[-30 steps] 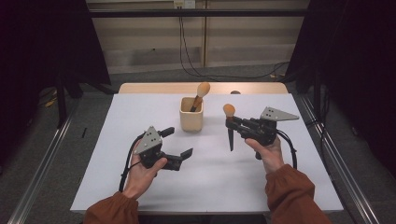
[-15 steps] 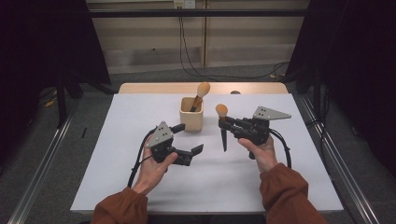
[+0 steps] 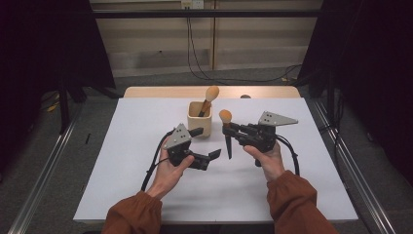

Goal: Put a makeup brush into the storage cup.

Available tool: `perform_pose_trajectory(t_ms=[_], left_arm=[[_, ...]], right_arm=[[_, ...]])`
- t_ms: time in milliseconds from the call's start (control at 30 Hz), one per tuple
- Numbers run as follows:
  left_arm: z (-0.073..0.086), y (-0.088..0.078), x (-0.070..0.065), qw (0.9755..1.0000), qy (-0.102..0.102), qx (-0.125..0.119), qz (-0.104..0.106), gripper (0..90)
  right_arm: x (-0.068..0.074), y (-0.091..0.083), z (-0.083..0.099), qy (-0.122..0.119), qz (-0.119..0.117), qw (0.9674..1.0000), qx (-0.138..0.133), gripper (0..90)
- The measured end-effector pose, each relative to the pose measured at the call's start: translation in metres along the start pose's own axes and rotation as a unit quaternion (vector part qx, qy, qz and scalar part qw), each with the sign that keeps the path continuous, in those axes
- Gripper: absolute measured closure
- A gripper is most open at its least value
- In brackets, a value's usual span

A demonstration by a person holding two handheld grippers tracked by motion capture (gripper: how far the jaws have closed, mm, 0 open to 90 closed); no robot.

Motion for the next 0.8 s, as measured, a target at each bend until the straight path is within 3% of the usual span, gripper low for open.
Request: perform_pose_trajectory(t_ms=[600,800], left_arm=[[0.003,0.027,0.0,0.9998,-0.007,0.008,0.018,3.1],[0.004,0.036,0.001,0.9998,-0.011,0.009,0.013,4.4]], right_arm=[[0.006,0.005,0.005,0.0,-0.009,1.0,0.002,74.8],[0.007,0.005,0.005,-0.001,-0.01,0.9999,0.0,74.8]])
Point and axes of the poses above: each handheld gripper's, and its own axes: y roughly forward along the jaws, z roughly out of its underside, x roughly to its left, the point moved 1 cm from there along y, roughly forward along the jaws, and after that the axes turned 5 degrees about z, right-handed, at the moved point
